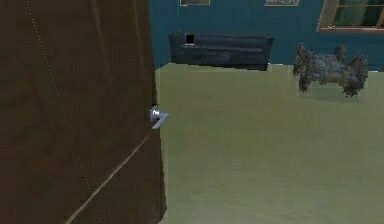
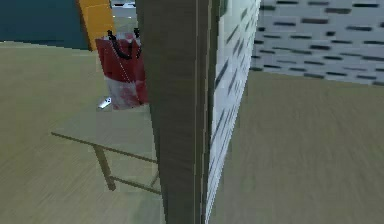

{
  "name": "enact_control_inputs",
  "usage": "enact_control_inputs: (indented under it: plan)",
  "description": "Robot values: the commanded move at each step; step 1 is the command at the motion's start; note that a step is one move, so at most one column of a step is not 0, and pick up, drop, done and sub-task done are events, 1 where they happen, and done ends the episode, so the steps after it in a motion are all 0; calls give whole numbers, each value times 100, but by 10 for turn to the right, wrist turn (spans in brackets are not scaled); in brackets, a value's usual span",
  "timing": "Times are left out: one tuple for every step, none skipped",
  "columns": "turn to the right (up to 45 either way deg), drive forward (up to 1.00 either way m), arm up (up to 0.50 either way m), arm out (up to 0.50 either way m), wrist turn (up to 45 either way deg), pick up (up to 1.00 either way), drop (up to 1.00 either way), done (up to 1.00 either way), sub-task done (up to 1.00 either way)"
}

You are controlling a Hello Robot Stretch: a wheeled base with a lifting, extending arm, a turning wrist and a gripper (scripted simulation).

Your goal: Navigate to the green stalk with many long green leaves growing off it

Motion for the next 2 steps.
enact_control_inputs:
  plan:
    - [30, 0, 0, 0, 0, 0, 0, 0, 0]
    - [150, 0, 0, 0, 0, 0, 0, 0, 0]
